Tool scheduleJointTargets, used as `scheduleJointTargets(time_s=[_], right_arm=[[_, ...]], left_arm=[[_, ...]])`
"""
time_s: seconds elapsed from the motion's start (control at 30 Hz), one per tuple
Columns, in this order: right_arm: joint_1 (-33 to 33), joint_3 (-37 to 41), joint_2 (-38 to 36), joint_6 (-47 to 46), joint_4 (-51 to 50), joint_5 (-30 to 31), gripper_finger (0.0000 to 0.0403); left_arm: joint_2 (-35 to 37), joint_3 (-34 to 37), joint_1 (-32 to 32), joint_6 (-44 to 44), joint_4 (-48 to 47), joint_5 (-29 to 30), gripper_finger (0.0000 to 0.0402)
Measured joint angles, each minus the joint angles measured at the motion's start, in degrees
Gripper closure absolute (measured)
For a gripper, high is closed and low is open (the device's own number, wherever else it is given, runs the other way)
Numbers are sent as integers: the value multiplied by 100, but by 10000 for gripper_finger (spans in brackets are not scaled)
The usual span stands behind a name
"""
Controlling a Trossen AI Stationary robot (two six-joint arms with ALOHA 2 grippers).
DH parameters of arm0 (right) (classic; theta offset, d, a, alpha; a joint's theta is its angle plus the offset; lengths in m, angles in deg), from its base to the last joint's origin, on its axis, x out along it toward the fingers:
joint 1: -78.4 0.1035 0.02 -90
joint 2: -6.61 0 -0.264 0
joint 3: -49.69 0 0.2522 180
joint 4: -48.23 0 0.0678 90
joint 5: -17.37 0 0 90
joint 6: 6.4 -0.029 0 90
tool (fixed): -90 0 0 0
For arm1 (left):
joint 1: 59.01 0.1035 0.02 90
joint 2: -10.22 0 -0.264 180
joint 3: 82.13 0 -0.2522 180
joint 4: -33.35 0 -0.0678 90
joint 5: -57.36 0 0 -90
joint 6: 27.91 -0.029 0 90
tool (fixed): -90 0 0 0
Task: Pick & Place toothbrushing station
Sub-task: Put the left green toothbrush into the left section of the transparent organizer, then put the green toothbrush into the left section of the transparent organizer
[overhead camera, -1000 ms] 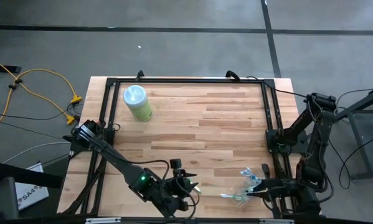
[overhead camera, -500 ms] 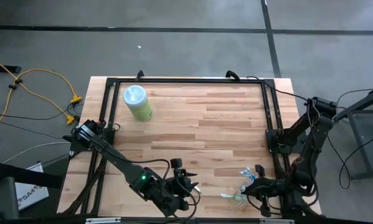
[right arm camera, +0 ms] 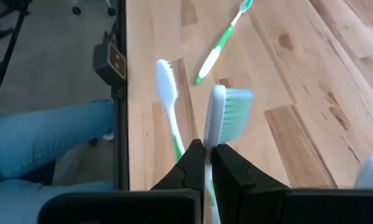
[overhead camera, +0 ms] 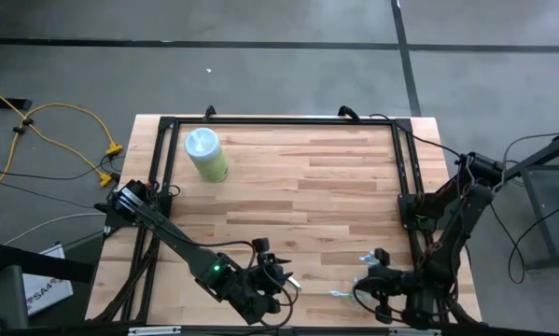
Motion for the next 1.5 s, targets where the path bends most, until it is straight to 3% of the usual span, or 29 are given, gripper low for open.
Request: scheduleJointTargets(time_s=[0.17,0.4,0.93,1.17,1.5], right_arm=[[-86,-2,20,-49,6,-119,393],[-105,17,51,-45,-39,-509,351],[-241,15,42,102,16,-425,277],[-540,13,38,898,498,-492,268],[-820,8,-494,1215,608,-1220,272]], left_arm=[[0,86,0,102,-8,0,263],[0,86,0,111,-13,4,263],[0,86,0,130,-98,-5,263],[-53,84,0,939,-812,-387,263],[-544,84,21,328,-1730,-1132,263]])
